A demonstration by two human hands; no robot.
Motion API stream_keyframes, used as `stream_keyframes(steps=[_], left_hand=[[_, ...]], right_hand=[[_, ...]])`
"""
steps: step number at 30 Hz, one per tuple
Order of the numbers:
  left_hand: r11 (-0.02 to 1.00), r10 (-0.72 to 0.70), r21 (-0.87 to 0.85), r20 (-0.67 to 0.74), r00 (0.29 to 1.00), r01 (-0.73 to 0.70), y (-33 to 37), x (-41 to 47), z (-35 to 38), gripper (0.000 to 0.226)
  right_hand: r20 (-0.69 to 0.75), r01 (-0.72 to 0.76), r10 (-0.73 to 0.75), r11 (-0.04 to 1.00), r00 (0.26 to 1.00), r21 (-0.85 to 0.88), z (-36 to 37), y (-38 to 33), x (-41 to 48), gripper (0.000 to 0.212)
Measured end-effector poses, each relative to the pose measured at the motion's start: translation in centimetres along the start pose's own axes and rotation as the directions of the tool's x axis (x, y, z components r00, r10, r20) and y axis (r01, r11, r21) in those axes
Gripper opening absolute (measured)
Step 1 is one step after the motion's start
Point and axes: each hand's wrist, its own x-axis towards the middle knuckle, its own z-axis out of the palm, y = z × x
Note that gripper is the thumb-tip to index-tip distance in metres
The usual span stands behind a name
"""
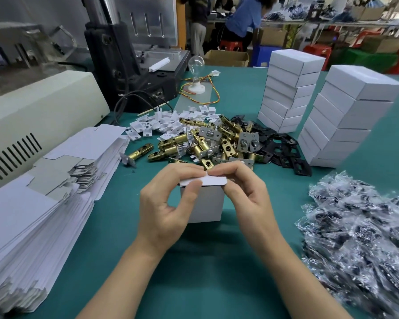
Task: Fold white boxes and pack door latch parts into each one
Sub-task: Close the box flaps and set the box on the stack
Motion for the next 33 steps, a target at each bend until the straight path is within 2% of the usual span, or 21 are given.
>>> stream_keyframes(steps=[3,5,10,19,25,33], left_hand=[[0.999,-0.05,0.013,0.012,0.999,0.05,-0.1,0.1,-0.1,0.02],[0.997,-0.081,-0.003,0.019,0.997,0.082,0.0,0.1,-0.1,0.019],[0.976,-0.194,-0.09,0.035,0.98,0.197,0.2,0.3,-0.1,0.019],[0.988,-0.111,-0.095,0.092,0.989,0.12,-0.1,0.2,-0.5,0.019],[0.965,-0.175,-0.176,0.117,0.978,0.194,-0.2,0.3,-0.8,0.02],[0.995,-0.078,-0.053,0.155,0.985,0.087,-0.3,0.4,-1.5,0.021]], right_hand=[[0.053,0.019,-0.019,1.0,0.998,-0.003,-0.3,-0.3,-0.3,0.02],[0.024,0.039,-0.038,0.998,0.999,-0.043,-0.2,-0.4,-0.3,0.013],[-0.046,0.056,-0.061,0.994,0.997,-0.098,0.1,-0.4,0.0,0.013],[-0.021,0.105,-0.109,0.986,0.994,-0.127,-0.3,0.1,-0.1,0.018],[-0.01,0.183,-0.188,0.965,0.982,-0.191,-0.8,0.5,0.0,0.019],[0.0,0.193,-0.198,0.957,0.98,-0.218,-1.1,0.8,-0.1,0.017]])
